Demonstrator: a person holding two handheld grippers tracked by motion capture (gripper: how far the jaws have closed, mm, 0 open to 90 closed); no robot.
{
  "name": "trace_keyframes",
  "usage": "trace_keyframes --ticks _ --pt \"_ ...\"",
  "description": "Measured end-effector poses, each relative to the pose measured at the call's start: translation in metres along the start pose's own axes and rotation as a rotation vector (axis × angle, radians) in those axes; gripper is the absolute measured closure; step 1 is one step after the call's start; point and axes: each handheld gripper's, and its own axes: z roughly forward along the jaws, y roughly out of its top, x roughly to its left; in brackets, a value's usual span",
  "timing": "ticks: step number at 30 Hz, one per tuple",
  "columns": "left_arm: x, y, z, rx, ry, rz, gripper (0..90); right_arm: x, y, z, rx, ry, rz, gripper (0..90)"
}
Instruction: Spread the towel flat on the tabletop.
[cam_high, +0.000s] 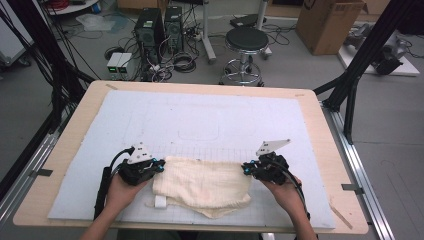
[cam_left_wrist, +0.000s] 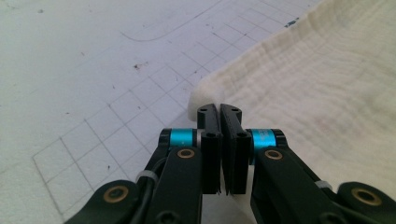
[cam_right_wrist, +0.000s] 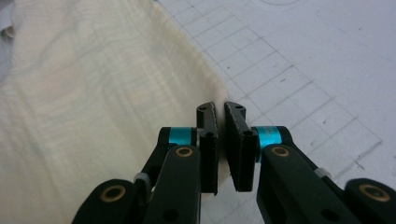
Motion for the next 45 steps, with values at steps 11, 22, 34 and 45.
trace_keyframes --ticks 11,22,34,45 --pt "0.015 0.003 0.001 -0.011 0.03 -0.048 86.5 -0.001 0.011 0.004 -0.012 -0.02 -0.026 84.4" --pt "0.085 0.066 0.039 -0.089 0.138 -0.178 86.7 -0.056 0.079 0.028 -0.079 -0.133 0.003 84.4" --pt "0.104 0.078 0.04 -0.116 0.114 -0.235 61.6 -0.088 0.09 0.032 -0.082 -0.188 0.093 59.7" --pt "0.063 0.043 0.0 -0.143 0.015 -0.159 55.8 -0.04 0.063 0.008 -0.178 -0.062 0.002 52.0"
